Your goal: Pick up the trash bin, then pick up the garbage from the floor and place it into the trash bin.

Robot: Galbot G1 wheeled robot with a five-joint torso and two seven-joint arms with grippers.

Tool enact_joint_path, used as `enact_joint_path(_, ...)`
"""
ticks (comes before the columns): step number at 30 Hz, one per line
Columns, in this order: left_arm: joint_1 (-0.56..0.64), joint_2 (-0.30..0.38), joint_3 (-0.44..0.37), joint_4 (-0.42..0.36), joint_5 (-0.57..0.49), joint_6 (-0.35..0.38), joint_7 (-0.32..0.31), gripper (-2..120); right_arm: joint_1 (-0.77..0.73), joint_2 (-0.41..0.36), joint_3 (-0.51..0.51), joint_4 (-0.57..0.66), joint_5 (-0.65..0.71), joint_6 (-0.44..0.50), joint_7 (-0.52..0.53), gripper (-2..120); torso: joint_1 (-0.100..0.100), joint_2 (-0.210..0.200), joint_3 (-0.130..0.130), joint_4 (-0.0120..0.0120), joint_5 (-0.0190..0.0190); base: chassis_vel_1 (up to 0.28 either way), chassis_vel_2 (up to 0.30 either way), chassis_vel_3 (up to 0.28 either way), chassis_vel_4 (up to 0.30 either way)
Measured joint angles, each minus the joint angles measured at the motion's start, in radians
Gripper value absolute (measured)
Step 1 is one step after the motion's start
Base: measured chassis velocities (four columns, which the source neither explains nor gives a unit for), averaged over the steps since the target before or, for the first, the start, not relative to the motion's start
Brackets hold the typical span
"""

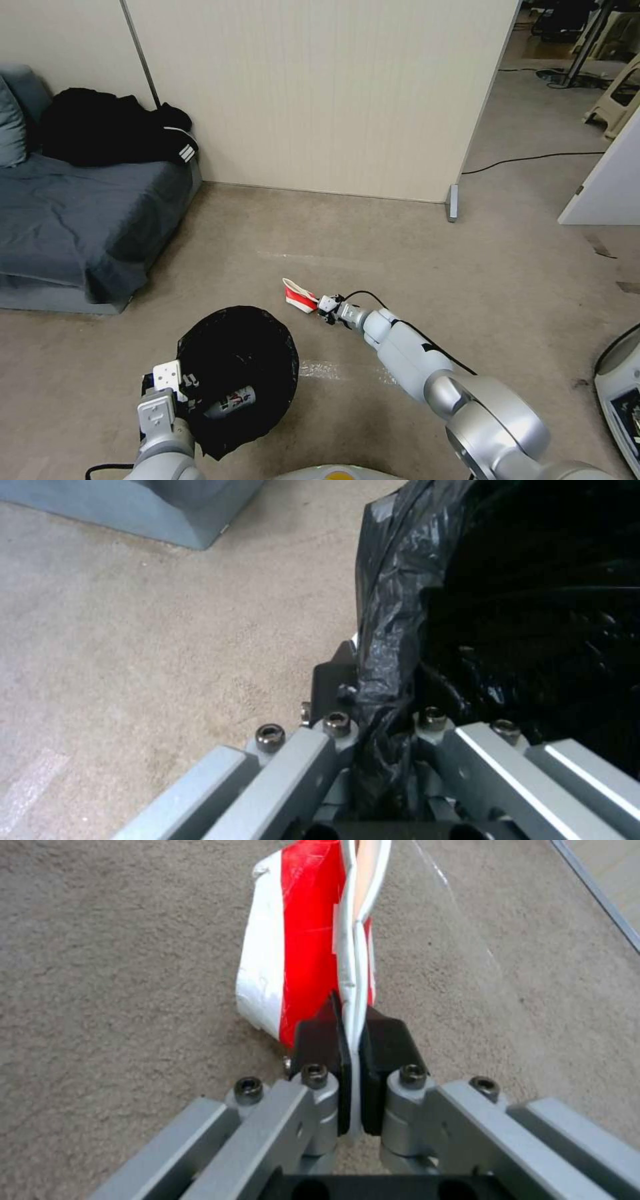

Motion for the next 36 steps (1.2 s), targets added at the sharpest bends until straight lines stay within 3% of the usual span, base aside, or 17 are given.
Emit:
enact_joint_path(7,-0.007,0.005,-0.001,0.005,-0.001,0.001,0.001,0,-0.006,-0.007,0.001,0.020,0.008,0.018,0.014,0,0.000,0.000,0.000,-0.0001,-0.0001,0.000,0.000,0.000,0.000)
enact_joint_path(11,-0.018,0.014,-0.006,0.008,-0.011,0.006,0.002,0,-0.034,-0.024,0.013,0.105,0.047,0.063,0.035,0,0.000,0.000,0.000,-0.0002,-0.0002,0.000,0.000,0.000,0.000)
enact_joint_path(14,-0.030,0.026,-0.010,0.011,-0.023,0.013,0.003,0,-0.102,-0.092,0.024,0.357,0.149,0.063,0.044,0,0.000,0.000,0.000,-0.0001,-0.0004,0.000,0.000,0.000,0.000)
enact_joint_path(16,-0.032,0.027,-0.011,0.011,-0.026,0.015,0.003,0,-0.122,-0.111,0.024,0.430,0.182,0.051,0.044,0,0.000,0.000,0.000,-0.0001,-0.0004,0.000,0.000,0.000,0.000)
enact_joint_path(18,-0.036,0.032,-0.017,0.010,-0.035,0.017,0.003,0,-0.201,-0.176,0.028,0.705,0.305,-0.001,0.039,0,0.000,0.000,0.000,-0.0004,-0.0004,0.000,0.000,0.000,0.000)
enact_joint_path(19,-0.036,0.032,-0.017,0.010,-0.035,0.017,0.003,0,-0.201,-0.176,0.028,0.705,0.305,-0.001,0.039,0,0.000,0.000,0.000,-0.0004,-0.0004,0.000,0.000,0.000,0.000)
enact_joint_path(22,-0.038,0.037,-0.017,0.008,-0.040,0.019,0.003,0,-0.306,-0.240,0.033,1.016,0.405,-0.045,0.024,0,0.000,0.000,0.000,-0.0001,-0.0005,0.000,0.000,0.000,0.000)
enact_joint_path(23,-0.038,0.037,-0.017,0.008,-0.040,0.019,0.003,0,-0.306,-0.240,0.033,1.016,0.405,-0.045,0.024,0,0.000,0.000,0.000,-0.0001,-0.0005,0.000,0.000,0.000,0.000)
enact_joint_path(27,-0.049,0.043,-0.018,0.007,-0.048,0.023,0.004,0,-0.449,-0.334,0.013,1.332,0.490,-0.062,-0.023,0,0.000,0.000,0.000,-0.0004,-0.0005,0.000,0.000,0.000,0.000)
enact_joint_path(30,-0.057,0.046,-0.019,0.006,-0.053,0.025,0.004,0,-0.507,-0.394,-0.009,1.432,0.506,-0.063,-0.035,0,0.000,0.000,0.000,-0.0003,-0.0005,0.000,0.000,0.000,0.000)
enact_joint_path(36,-0.070,0.054,-0.027,0.004,-0.065,0.029,0.002,0,-0.602,-0.480,-0.044,1.490,0.486,-0.051,-0.048,0,0.000,0.000,0.000,-0.0005,-0.0003,0.000,0.000,0.000,0.000)
